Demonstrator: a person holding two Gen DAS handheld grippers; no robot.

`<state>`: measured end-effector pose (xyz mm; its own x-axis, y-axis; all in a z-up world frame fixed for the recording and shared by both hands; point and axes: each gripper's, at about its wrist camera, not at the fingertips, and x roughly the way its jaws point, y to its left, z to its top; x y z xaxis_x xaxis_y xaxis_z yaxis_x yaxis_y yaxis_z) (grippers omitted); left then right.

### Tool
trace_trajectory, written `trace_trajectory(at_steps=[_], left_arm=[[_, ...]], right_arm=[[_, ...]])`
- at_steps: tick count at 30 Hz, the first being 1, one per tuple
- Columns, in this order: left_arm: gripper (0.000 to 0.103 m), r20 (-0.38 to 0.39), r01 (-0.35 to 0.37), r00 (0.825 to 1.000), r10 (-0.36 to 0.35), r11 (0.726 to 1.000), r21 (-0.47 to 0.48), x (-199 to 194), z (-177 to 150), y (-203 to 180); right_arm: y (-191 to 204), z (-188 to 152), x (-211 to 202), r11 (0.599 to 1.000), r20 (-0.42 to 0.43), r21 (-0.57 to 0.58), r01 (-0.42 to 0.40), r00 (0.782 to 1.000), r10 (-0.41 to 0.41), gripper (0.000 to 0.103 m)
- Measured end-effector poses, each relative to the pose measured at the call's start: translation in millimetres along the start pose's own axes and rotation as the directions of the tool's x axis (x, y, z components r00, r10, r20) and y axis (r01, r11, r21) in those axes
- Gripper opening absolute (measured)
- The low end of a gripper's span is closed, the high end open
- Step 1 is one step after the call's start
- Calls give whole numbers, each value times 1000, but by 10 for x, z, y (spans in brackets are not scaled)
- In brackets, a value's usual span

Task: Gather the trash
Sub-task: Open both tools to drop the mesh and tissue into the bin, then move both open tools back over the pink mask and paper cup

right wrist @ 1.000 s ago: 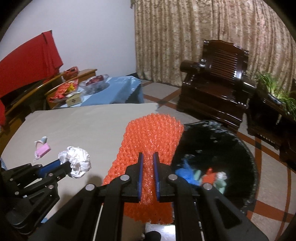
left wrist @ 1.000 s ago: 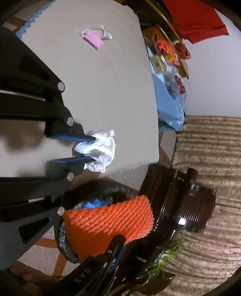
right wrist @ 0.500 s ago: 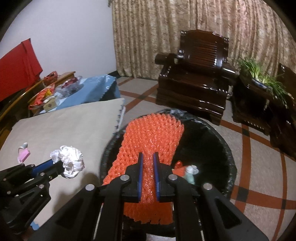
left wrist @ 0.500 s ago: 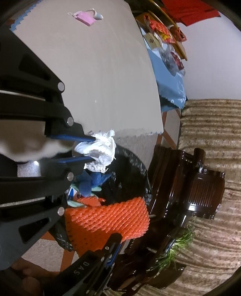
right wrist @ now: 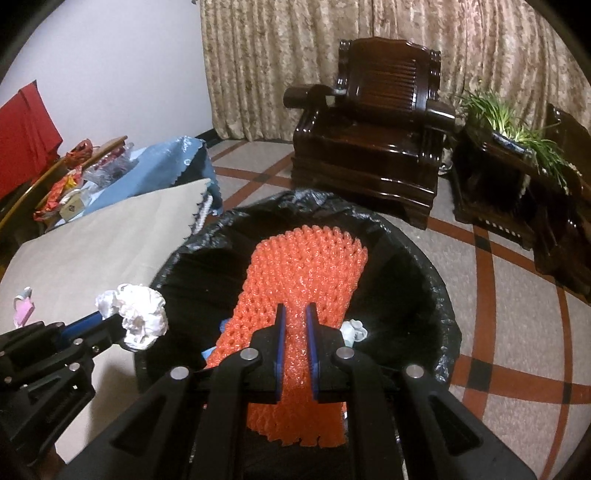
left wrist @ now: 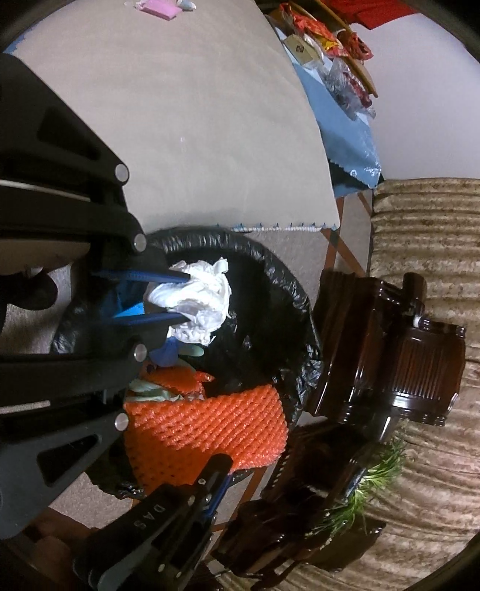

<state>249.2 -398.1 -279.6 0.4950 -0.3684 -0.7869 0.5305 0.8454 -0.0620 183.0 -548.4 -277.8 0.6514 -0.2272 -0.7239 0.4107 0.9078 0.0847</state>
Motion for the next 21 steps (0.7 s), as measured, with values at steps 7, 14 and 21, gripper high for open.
trace_trajectory(at_steps=[7,14,21], left_arm=[[30,-35,31,999,-30,999,28,221,-3,-193],[52,-28,-7,1000,7,1000,1,86,-127,118],[63,6,-70,998,70,997,-41,-270,-223,695]], right_arm=[[-211,-126,262,999,-99,37,31,995,-27,29],[-179,-255,94,997,-85,64,45,996,-39,37],[204,-241,-176,999,-60,49,-5,998,8,37]])
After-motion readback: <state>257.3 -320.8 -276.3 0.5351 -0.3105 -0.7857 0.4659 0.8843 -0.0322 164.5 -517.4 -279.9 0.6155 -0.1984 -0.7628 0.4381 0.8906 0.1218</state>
